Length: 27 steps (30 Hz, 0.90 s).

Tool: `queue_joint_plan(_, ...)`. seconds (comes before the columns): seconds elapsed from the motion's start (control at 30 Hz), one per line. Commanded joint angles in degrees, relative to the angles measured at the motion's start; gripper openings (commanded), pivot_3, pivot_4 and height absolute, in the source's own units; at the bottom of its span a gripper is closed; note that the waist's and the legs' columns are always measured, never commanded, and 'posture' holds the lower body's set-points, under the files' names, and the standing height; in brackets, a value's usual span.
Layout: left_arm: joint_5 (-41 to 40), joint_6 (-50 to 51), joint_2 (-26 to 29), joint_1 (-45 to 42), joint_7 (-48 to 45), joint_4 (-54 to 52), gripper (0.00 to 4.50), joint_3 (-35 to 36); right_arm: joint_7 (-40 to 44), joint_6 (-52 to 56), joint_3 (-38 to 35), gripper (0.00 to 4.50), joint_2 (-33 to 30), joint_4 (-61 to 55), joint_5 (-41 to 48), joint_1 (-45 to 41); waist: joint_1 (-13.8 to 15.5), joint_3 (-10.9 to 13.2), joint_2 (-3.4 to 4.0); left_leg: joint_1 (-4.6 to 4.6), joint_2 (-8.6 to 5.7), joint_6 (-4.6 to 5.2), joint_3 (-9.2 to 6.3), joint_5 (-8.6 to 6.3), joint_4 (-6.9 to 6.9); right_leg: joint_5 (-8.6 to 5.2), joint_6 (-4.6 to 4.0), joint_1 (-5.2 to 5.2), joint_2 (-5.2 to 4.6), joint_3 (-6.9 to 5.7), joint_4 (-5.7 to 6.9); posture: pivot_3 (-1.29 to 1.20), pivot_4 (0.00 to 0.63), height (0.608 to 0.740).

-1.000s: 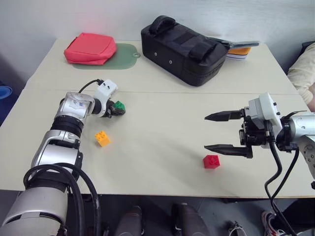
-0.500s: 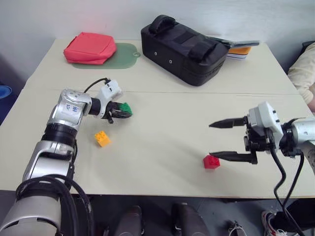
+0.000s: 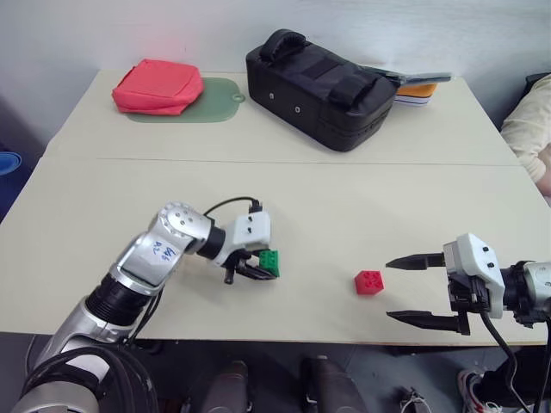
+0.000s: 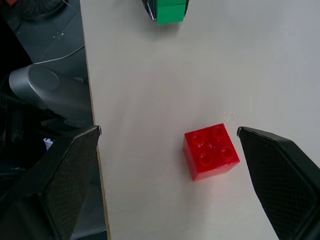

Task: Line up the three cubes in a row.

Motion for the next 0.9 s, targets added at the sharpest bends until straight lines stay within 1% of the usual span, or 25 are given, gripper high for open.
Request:
queue_joint_plan(0.03, 0.2, 2.0, -1.1, -0.1, 2.9, -4.2, 1.52, -0.6, 0.9, -1.6, -2.5, 4.5, -0.7, -2.2, 0.3, 1.1, 0.1, 0.0, 0.0, 0.0, 0.0, 0.0, -0.01, 0.0, 0.0, 0.0, 0.0, 0.01, 0.0, 0.0, 0.0, 0.0, 0.15, 0.74)
queue_joint_plan(0.1, -0.2, 3.0, -0.9, 0.0, 2.9, -5.7, 1.52, -1.2, 0.9, -1.6, -2.8, 4.5, -0.9, -2.3, 0.5, 1.2, 0.1, 0.0, 0.0, 0.0, -0.01, 0.0, -0.02, 0.01, 0.0, 0.0, 0.0, 0.01, 0.0, 0.0, -0.01, 0.0, 0.15, 0.74)
queue_joint_plan(0.2, 0.7, 3.6, -1.4, -0.6, 4.6, -5.1, 1.52, -2.1, 1.0, -1.4, -2.9, 4.5, -1.1, -2.4, 0.8, 0.9, 0.1, 0.0, 0.0, 0.01, -0.02, 0.0, -0.02, 0.01, 0.0, 0.0, 0.0, 0.01, -0.01, 0.0, -0.06, 0.0, 0.15, 0.74)
queue_joint_plan(0.37, 1.2, 2.9, -4.4, -3.1, 6.8, -2.0, 1.52, -3.2, 0.7, -1.3, -2.8, 4.5, -1.2, -2.3, 0.5, 0.3, 0.4, 0.0, 0.0, 0.02, -0.03, 0.01, -0.02, 0.01, 0.01, 0.01, 0.01, 0.03, -0.01, 0.0, -0.27, 0.0, 0.15, 0.74)
queue_joint_plan(0.7, 2.8, 1.4, -5.8, -5.5, 5.9, 0.1, 1.52, -8.0, 0.2, -1.5, -2.3, 4.5, -1.1, -2.8, 0.2, -0.2, 1.2, 0.0, 0.0, 0.01, -0.05, 0.01, -0.02, 0.02, 0.02, 0.02, 0.03, 0.03, 0.0, 0.0, -0.3, 0.0, 0.15, 0.74)
queue_joint_plan(0.9, 3.3, -0.1, -6.6, -6.4, 5.8, 2.6, 1.52, -8.4, -0.5, -1.1, -2.1, 4.5, -0.9, -3.2, 0.3, -0.7, 1.3, 0.0, 0.0, 0.01, -0.06, 0.02, -0.02, 0.02, 0.02, 0.02, 0.03, 0.03, -0.01, 0.0, -0.31, 0.0, 0.15, 0.74)
